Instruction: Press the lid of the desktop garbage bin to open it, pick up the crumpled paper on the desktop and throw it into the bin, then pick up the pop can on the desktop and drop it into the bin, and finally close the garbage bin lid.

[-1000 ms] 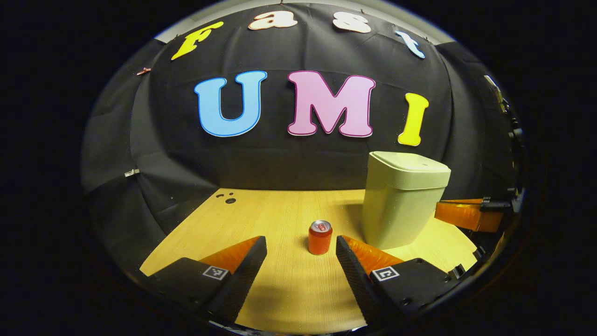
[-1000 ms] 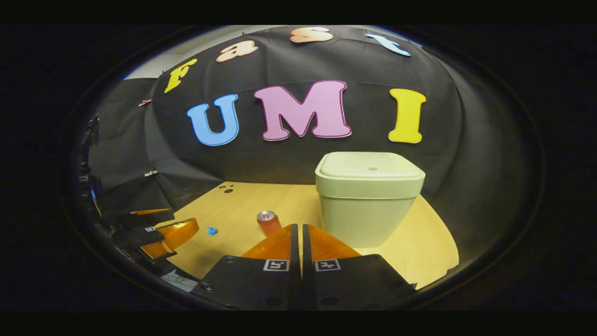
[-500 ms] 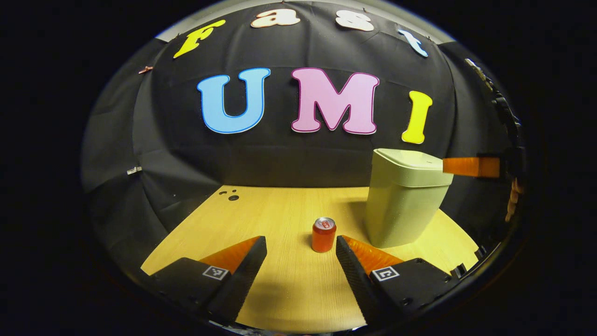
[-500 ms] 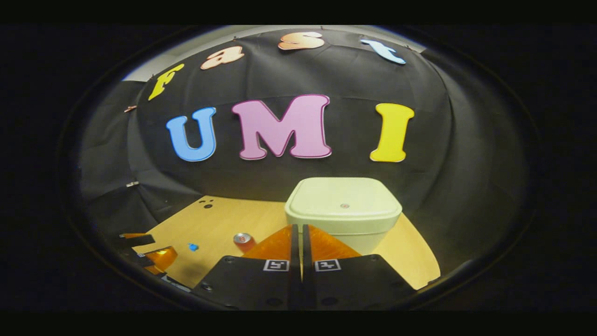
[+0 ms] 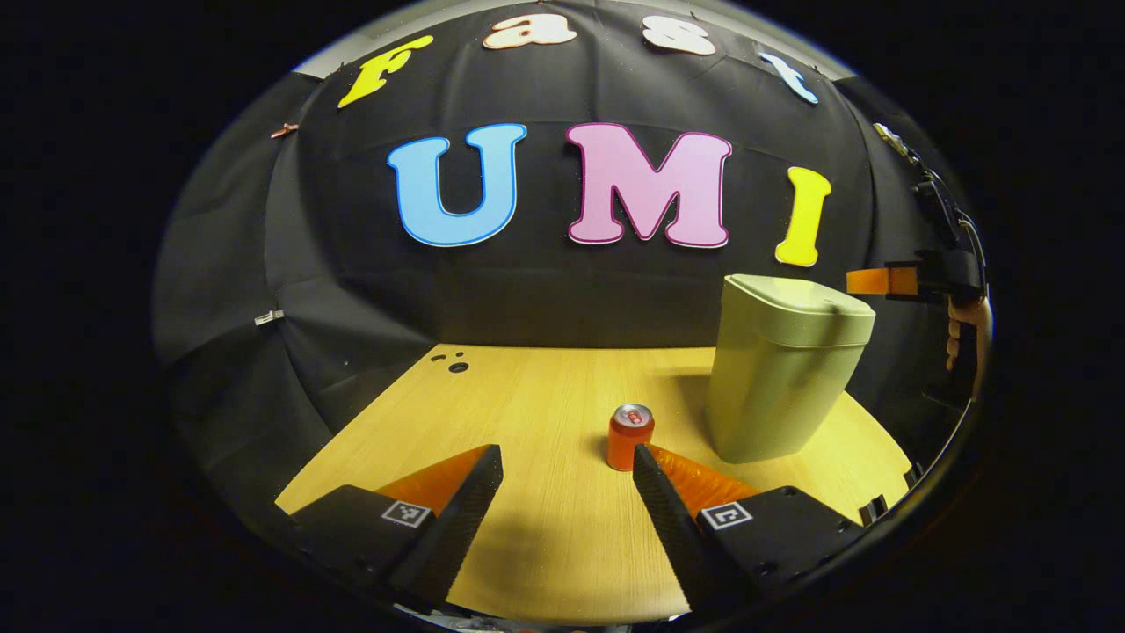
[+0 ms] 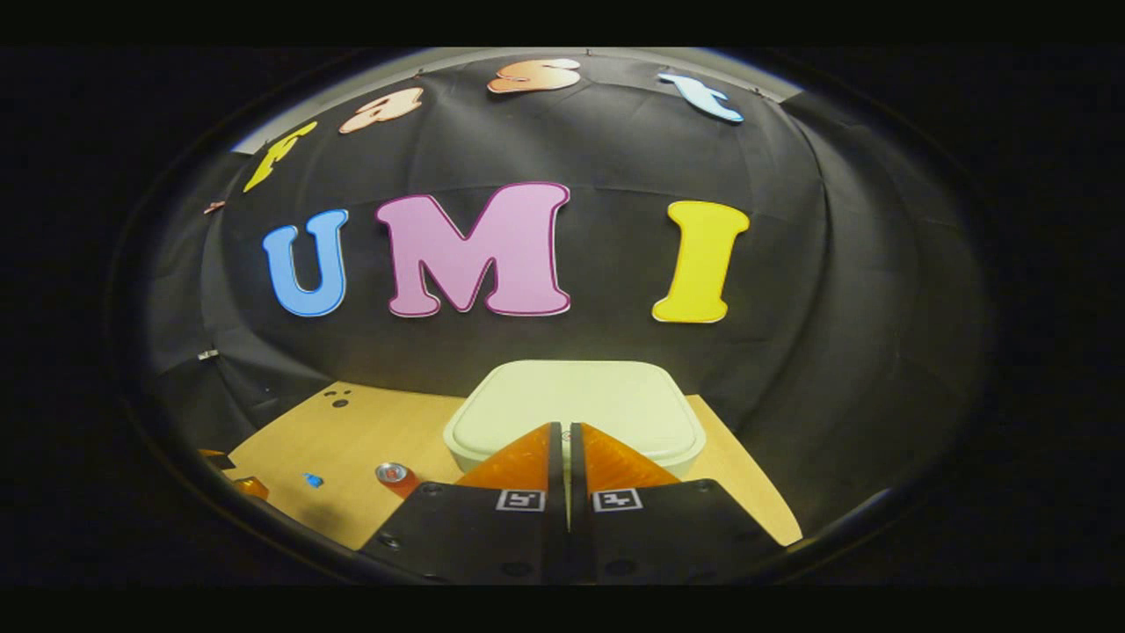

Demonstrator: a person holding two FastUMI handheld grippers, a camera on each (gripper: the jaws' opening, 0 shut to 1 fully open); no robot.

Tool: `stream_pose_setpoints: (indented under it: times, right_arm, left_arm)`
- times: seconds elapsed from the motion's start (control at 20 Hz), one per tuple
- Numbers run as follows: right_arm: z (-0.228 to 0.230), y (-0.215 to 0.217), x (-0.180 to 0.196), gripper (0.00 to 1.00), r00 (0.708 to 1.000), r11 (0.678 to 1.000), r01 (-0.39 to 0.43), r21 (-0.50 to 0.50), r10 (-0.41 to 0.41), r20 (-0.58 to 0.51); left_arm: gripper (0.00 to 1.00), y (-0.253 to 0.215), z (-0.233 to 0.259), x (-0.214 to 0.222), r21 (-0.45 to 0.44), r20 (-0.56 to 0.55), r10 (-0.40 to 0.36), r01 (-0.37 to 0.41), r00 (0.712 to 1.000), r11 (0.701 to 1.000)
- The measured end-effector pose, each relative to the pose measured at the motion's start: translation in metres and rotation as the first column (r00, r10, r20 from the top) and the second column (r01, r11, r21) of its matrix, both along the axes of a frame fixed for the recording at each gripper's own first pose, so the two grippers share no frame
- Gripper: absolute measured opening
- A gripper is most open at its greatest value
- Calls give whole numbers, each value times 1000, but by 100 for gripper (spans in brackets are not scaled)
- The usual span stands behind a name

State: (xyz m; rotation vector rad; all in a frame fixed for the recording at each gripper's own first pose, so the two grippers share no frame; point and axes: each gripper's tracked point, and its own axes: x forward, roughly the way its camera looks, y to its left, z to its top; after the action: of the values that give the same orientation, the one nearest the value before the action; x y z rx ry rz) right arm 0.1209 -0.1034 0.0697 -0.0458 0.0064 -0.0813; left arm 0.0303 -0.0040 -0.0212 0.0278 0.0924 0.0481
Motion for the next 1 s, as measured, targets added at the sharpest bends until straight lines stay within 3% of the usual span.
stream_pose_setpoints:
  times: [0.25, 0.3, 0.4, 0.65, 0.75, 0.8, 1.0]
  right_arm:
    - [-7, 0, 19, 0, 1000, 999, -7, -38, 6, -15]
    - [-10, -2, 23, 10, 1000, 999, -5, -44, 4, -27]
    - [-18, -4, 28, 0, 998, 999, -10, -38, 8, -55]
    - [-17, -6, 34, 5, 998, 1000, -16, 5, 16, -54]
    - [-17, -6, 34, 0, 998, 999, -22, 28, 23, -60]
    - [-18, -6, 35, 5, 998, 999, -24, 26, 26, -62]
    - [-21, -6, 34, 5, 998, 999, -10, 41, 13, -64]
  left_arm:
    - [96, 4, -3, 1, -1, -6, 27, -27, 1000, 1000]
    - [96, 4, -3, 1, -1, -7, 30, -30, 1000, 1000]
    - [95, 3, -2, 0, 2, -8, 34, -34, 999, 999]
    - [96, 1, -9, -1, 4, -23, 37, -37, 999, 999]
    - [96, -1, -12, -1, 8, -30, 36, -36, 999, 999]
    - [96, -1, -12, -1, 9, -31, 36, -36, 999, 999]
    - [96, -1, -15, -2, 7, -37, 38, -38, 999, 999]
